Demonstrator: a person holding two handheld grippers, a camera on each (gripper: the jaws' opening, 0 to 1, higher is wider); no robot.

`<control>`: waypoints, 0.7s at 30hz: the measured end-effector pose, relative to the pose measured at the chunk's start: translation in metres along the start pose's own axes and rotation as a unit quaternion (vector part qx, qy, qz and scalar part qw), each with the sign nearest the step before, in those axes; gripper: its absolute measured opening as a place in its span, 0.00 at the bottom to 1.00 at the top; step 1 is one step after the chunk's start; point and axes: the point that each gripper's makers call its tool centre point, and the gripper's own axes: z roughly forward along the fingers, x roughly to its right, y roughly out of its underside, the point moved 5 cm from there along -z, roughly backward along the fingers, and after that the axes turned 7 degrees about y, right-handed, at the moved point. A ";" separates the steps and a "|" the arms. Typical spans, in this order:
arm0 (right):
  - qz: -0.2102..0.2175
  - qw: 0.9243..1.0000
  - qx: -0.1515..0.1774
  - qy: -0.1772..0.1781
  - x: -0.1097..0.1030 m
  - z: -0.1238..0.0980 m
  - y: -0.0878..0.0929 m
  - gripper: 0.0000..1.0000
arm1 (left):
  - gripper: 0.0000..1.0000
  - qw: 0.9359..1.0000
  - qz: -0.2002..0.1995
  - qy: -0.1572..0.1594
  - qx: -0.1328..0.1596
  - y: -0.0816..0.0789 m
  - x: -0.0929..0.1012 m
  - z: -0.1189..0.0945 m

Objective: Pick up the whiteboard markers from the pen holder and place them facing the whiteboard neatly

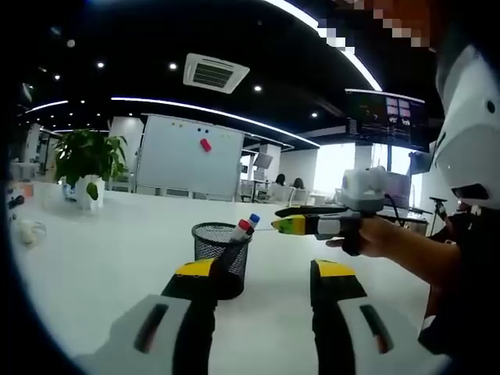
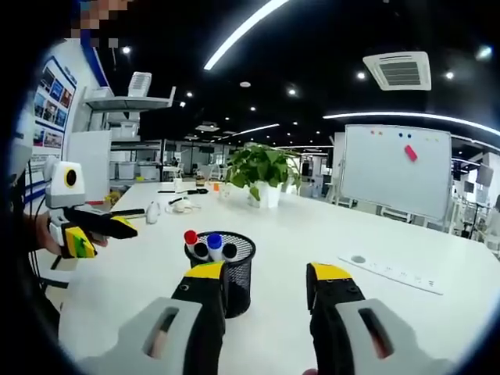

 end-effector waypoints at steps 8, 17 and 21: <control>-0.002 1.000 -0.004 -0.007 -0.002 0.003 0.004 0.42 | 0.48 1.000 -0.003 -0.002 -0.006 0.003 -0.001 0.001; -0.009 1.000 -0.003 -0.009 -0.003 0.006 0.004 0.41 | 0.48 1.000 -0.006 -0.007 -0.006 0.003 -0.004 0.002; -0.007 1.000 -0.002 -0.012 -0.004 0.007 0.003 0.41 | 0.48 1.000 -0.002 -0.008 -0.004 0.003 -0.004 0.000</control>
